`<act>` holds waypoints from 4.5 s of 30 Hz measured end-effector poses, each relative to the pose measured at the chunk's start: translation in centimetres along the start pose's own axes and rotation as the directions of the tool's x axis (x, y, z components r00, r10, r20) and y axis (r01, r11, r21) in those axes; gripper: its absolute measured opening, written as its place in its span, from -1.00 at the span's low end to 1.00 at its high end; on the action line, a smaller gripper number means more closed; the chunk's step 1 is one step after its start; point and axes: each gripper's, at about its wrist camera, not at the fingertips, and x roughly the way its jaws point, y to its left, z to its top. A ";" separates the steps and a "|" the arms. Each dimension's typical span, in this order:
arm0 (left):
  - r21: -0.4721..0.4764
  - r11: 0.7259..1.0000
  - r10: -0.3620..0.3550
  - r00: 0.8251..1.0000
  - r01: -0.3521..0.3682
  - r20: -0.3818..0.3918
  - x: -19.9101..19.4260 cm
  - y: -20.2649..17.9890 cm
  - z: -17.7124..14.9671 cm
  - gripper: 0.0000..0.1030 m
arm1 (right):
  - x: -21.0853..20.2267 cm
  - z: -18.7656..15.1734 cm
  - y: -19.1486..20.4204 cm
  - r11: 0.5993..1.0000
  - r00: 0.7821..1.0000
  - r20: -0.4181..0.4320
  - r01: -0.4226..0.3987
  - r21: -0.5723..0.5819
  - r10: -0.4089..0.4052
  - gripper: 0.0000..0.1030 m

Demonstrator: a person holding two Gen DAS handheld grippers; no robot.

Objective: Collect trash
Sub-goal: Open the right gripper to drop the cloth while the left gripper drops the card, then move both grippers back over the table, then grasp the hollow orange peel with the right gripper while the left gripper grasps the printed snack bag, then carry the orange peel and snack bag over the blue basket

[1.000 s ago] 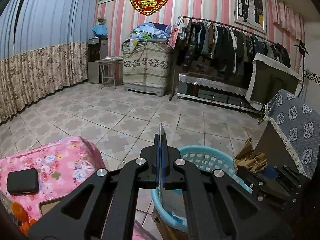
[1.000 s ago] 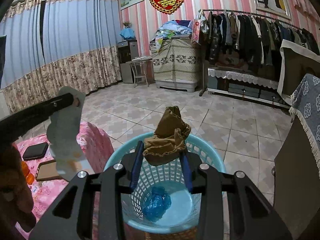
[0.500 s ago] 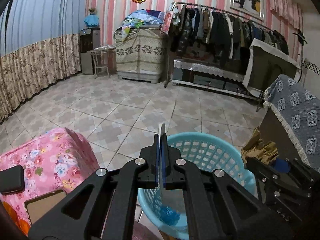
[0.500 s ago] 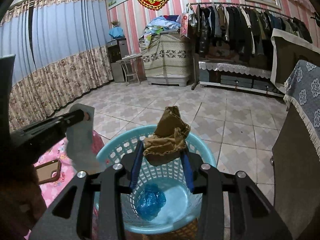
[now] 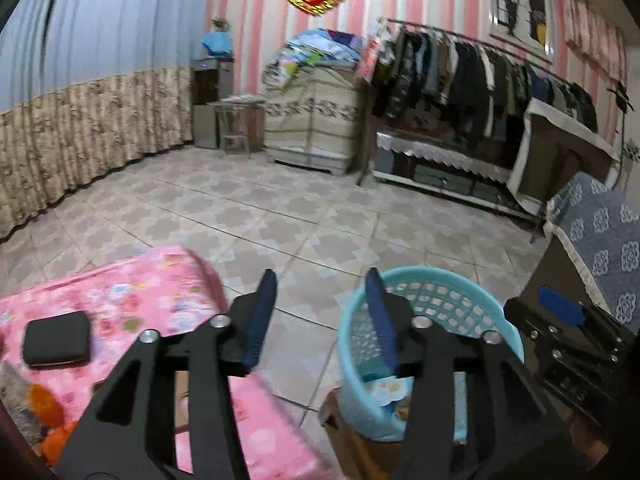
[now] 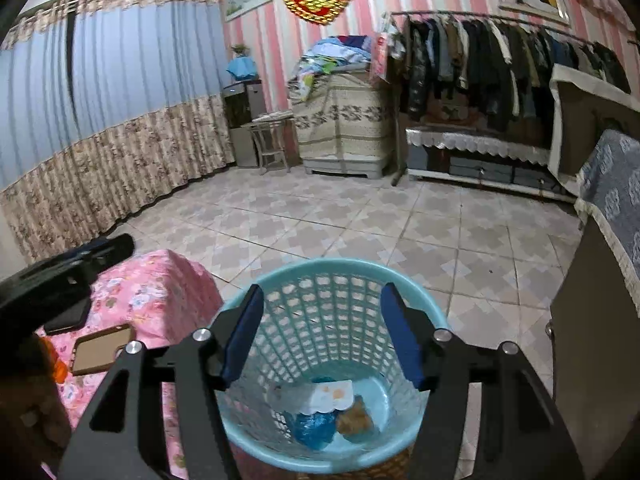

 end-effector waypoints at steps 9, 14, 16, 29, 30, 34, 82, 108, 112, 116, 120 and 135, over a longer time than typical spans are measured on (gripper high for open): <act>-0.134 0.986 0.114 0.991 -0.104 0.066 -10.7 5.3 -1.0 0.38 | -3.5 0.6 6.4 0.995 0.996 0.038 -0.074 -0.066 0.077 0.30; -0.156 0.975 0.177 0.979 -0.160 0.099 -15.7 7.2 -1.9 0.51 | -5.9 0.8 9.6 0.985 0.986 0.069 -0.146 -0.096 0.153 0.38; -0.163 0.971 0.195 0.975 -0.176 0.105 -17.2 8.1 -2.1 0.54 | -6.7 0.7 10.9 0.979 0.981 0.073 -0.171 -0.114 0.179 0.40; -0.159 0.939 0.325 0.938 -0.305 0.119 -22.8 17.2 -5.4 0.64 | -7.4 -0.7 16.8 0.954 0.966 0.058 -0.237 -0.183 0.251 0.49; -0.156 0.935 0.338 0.934 -0.319 0.115 -22.8 17.9 -5.8 0.64 | -7.4 -0.7 16.9 0.956 0.968 0.058 -0.232 -0.180 0.246 0.49; -0.145 0.913 0.396 0.914 -0.381 0.086 -22.9 22.0 -7.3 0.64 | -6.8 -0.9 17.7 0.953 0.963 0.041 -0.258 -0.161 0.268 0.51; -0.334 0.833 0.402 0.897 -0.442 -0.184 -14.7 38.1 -14.8 0.74 | 8.4 -14.0 42.8 0.790 0.770 -0.496 -0.565 -0.239 0.400 -0.16; -0.247 0.925 0.265 0.957 -0.288 -0.120 -13.7 33.2 -13.9 -1.00 | 4.2 -6.1 33.3 0.830 0.813 -0.295 -0.549 -0.100 0.502 -0.17; -0.254 0.925 0.253 0.957 -0.283 -0.144 -13.4 33.4 -13.8 -1.00 | 4.0 -5.9 32.6 0.833 0.816 -0.284 -0.546 -0.089 0.504 -0.17; -0.255 0.915 0.280 0.947 -0.313 -0.157 -12.6 33.5 -14.4 0.65 | 4.1 -6.2 32.7 0.833 0.815 -0.292 -0.545 -0.093 0.501 -0.17; -0.220 0.930 0.261 0.951 -0.294 -0.169 -11.2 32.8 -14.1 0.59 | 4.5 -6.4 32.9 0.834 0.815 -0.304 -0.543 -0.101 0.493 -0.17; -0.150 0.970 0.139 0.944 -0.191 -0.299 -7.1 31.4 -14.2 -0.96 | 4.8 -6.1 32.0 0.843 0.822 -0.300 -0.530 -0.093 0.484 -0.17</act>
